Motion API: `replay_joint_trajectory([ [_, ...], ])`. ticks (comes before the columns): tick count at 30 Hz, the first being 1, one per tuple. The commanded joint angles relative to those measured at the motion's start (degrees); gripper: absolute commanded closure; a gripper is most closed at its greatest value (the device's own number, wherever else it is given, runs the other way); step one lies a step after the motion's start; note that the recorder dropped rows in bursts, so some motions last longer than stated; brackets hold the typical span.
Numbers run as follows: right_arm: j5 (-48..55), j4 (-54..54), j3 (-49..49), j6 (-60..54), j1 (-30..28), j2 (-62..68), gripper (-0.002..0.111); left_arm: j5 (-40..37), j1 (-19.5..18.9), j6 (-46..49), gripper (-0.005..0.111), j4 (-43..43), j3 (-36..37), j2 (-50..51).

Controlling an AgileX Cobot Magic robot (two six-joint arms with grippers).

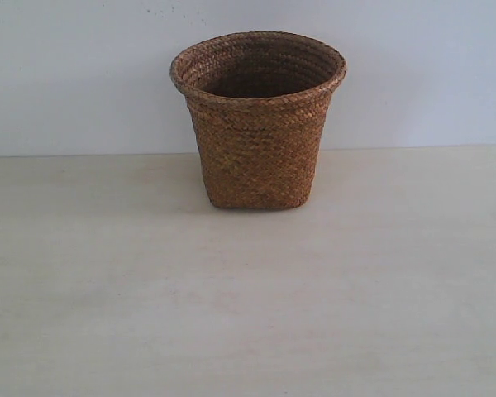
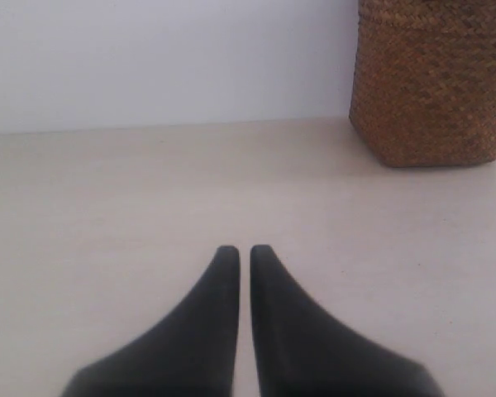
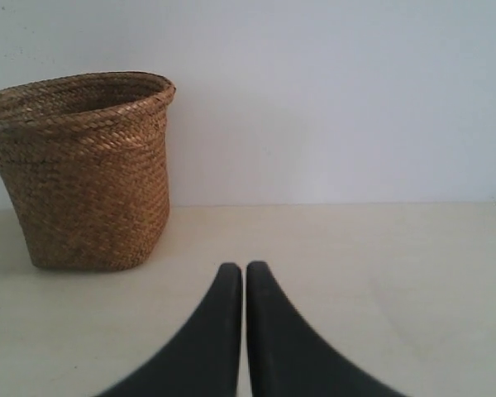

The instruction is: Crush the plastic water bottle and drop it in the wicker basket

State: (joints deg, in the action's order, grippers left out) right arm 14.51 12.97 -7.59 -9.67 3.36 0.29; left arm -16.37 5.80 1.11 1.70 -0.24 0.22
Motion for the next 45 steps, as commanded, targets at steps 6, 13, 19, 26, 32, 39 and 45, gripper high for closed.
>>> replay_joint_trajectory([
  [6,0.31,-7.02,4.23,7.07,0.08,-0.29,0.108,0.33,-0.18,0.28,0.103,0.45,0.24,-0.22],
  [13,-1.34,-7.28,7.59,10.60,0.08,-0.29,0.108,0.33,-0.18,0.28,0.103,0.45,0.24,-0.22],
  [19,0.65,-7.39,7.59,8.17,0.08,-0.29,0.108,0.33,-0.18,0.28,0.103,0.45,0.24,-0.22],
  [26,4.01,-7.64,7.59,6.84,-0.02,-0.29,0.108,0.33,-0.18,0.28,0.103,0.45,0.24,-0.22],
  [32,4.01,-7.12,7.59,6.30,-0.02,-0.29,0.108,0.33,-0.18,0.28,0.103,0.45,0.24,-0.22],
  [39,4.01,-7.12,7.59,6.30,-0.02,-0.29,0.108,0.33,-0.18,0.28,0.103,0.45,0.24,-0.22],
  [45,4.01,-7.12,7.59,6.30,-0.02,-0.29,0.108,0.33,-0.18,0.28,0.103,0.45,0.24,-0.22],
])
